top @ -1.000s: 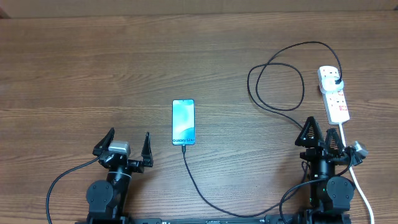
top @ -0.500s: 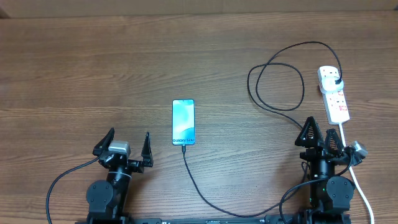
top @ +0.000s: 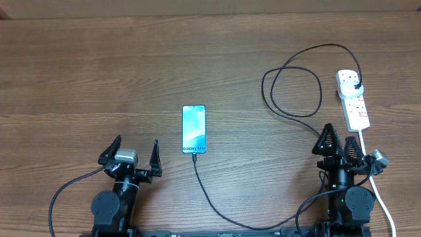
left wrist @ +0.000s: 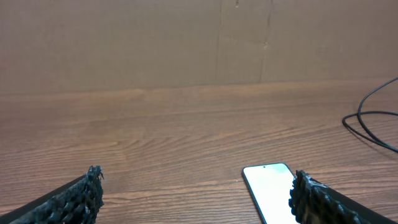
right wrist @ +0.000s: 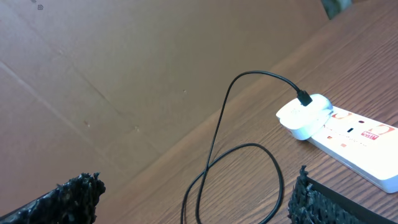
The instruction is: Plug charger to phone and switch on socket
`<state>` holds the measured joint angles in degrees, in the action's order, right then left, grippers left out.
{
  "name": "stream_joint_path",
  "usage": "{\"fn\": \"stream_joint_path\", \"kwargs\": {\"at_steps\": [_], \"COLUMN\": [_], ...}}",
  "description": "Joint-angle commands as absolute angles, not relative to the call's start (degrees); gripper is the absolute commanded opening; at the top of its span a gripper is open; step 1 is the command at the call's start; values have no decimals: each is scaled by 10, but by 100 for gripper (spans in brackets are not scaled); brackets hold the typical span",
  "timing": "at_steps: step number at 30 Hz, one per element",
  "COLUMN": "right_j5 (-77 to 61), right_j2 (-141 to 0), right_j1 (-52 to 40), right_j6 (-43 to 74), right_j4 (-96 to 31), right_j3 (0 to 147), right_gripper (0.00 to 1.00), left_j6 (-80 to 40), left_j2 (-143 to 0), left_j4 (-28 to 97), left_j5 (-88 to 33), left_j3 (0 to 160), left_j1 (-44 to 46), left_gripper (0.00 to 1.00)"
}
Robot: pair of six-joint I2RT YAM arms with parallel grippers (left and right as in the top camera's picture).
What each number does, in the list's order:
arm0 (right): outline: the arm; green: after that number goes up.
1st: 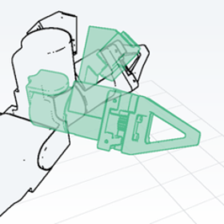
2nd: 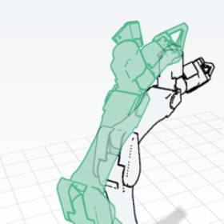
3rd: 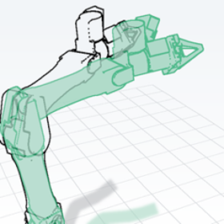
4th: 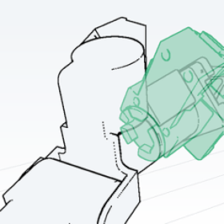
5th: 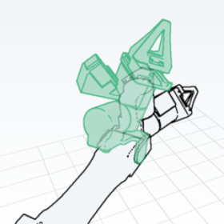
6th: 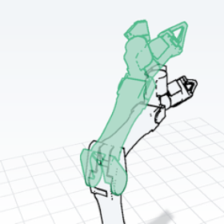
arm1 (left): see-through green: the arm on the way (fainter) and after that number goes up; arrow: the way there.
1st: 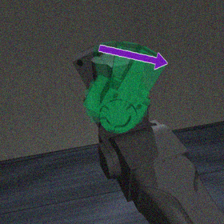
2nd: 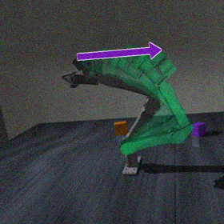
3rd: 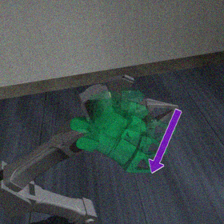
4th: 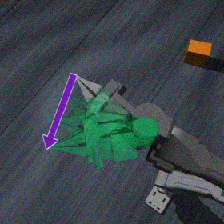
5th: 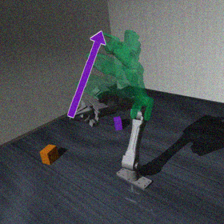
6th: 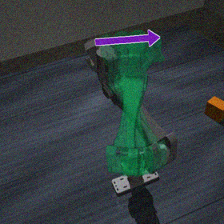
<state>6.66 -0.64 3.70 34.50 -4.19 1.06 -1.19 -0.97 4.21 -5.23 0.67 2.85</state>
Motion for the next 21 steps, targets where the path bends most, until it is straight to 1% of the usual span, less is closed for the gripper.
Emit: {"fn": "stream_joint_path", "kwargs": {"at_steps": [1,9,15,17,21], "right_j5": [75,79,72,73,73], "right_j2": [-5,-5,-5,-5,-5], "right_j1": [36,36,35,35,35], "right_j6": [340,334,167,138,134], "right_j4": [-40,-39,-41,-41,-40], "right_j3": [4,5,5,5,5], "right_gripper": [100,100,100,100,100], "left_j6": [-17,-17,-17,-17,-17], "left_j2": [-6,-6,-6,-6,-6], "left_j4": [41,41,41,41,41], "left_j5": [-44,-44,-44,-44,-44], "left_j3": [3,3,3,3,3], "left_j1": [23,23,23,23,23], "left_gripper": [100,100,100,99,100]}}
